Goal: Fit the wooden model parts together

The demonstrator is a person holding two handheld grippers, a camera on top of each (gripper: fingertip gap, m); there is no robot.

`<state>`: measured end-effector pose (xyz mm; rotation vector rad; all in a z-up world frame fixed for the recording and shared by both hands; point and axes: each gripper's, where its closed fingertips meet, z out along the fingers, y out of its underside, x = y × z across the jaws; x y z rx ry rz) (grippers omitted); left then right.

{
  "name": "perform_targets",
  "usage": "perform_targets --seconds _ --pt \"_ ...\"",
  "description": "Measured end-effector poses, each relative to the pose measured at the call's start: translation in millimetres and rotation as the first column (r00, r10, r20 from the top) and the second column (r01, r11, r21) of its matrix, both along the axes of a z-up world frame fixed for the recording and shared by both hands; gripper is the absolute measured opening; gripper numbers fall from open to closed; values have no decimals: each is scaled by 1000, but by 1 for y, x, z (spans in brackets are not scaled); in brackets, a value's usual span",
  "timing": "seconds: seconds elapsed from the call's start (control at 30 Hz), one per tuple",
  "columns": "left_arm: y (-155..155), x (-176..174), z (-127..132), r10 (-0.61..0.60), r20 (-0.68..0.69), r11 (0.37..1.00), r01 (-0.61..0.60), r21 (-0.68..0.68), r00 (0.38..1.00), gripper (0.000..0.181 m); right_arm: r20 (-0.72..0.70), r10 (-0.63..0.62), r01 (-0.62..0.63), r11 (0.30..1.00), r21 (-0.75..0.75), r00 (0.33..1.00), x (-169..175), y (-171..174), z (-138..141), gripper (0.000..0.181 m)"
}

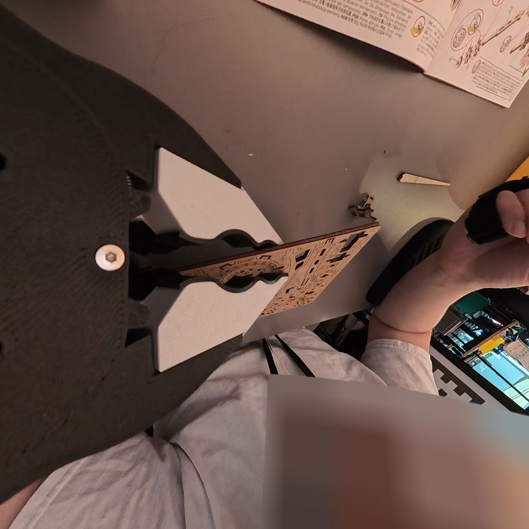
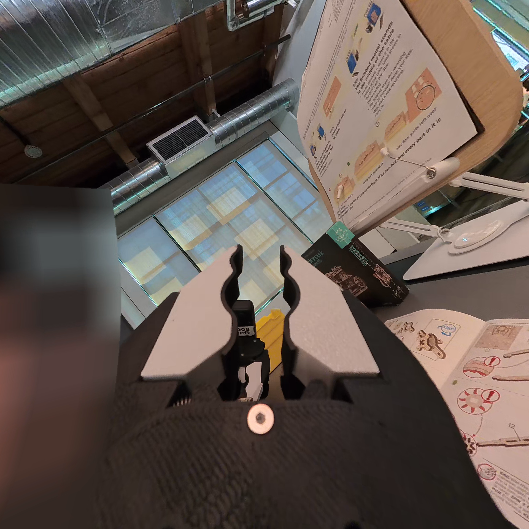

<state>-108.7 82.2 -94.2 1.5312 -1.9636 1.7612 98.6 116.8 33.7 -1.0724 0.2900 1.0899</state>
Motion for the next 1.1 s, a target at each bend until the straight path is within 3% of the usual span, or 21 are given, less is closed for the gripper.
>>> perform_targets --seconds 1.1 --pt "-2 2 -5 -3 -19 1000 3 -1 1000 12 -19 14 -15 999 -39 1000 -3 5 -9 23"
